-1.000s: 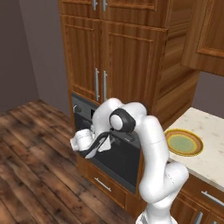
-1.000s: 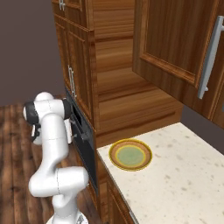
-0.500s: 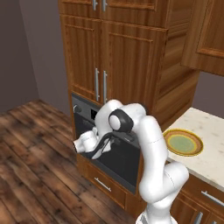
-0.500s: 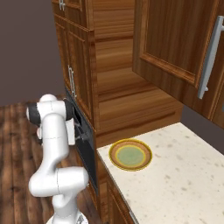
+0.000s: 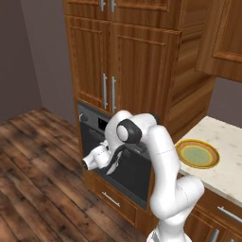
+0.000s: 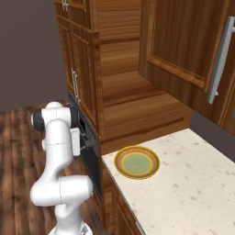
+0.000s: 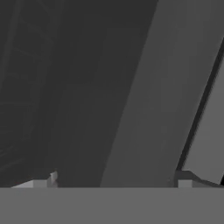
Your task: Take the baked cake out of the oven and place it on the plate for cooling. Then close the oven door.
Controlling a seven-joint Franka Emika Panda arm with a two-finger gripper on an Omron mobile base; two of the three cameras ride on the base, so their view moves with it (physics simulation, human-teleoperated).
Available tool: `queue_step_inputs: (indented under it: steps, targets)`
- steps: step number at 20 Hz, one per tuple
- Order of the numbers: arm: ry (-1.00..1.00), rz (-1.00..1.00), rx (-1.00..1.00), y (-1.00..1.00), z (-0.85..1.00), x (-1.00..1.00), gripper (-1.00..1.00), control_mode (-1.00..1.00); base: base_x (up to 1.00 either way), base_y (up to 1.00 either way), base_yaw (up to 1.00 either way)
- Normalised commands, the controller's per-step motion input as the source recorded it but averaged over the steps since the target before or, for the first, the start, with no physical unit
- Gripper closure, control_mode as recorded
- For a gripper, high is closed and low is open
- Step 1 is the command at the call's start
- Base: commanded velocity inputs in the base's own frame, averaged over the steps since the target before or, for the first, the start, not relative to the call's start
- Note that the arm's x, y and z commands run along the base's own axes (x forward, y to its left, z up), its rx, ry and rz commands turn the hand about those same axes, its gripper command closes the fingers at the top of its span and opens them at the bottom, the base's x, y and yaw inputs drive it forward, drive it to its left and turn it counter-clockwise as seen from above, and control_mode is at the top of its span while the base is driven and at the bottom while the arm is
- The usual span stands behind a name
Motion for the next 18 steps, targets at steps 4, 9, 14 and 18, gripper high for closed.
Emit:
queue_step_inputs:
  steps: [4, 9, 14, 18]
  targets:
    - [0.01, 0.14, 0.06, -0.22, -0.06, 0.62, -1.00, -1.00, 0.00, 0.00, 0.00]
    - [0.02, 0.02, 0.01, -0.21, -0.08, 0.54, 1.00, -1.00, 0.00, 0.00, 0.00]
    - [0.02, 0.00, 0.03, -0.23, 0.00, 0.59, 1.00, -1.00, 0.00, 0.00, 0.00]
    - [0.04, -0.04, 0.02, -0.28, -0.12, 0.35, 1.00, -1.00, 0.00, 0.00, 0.00]
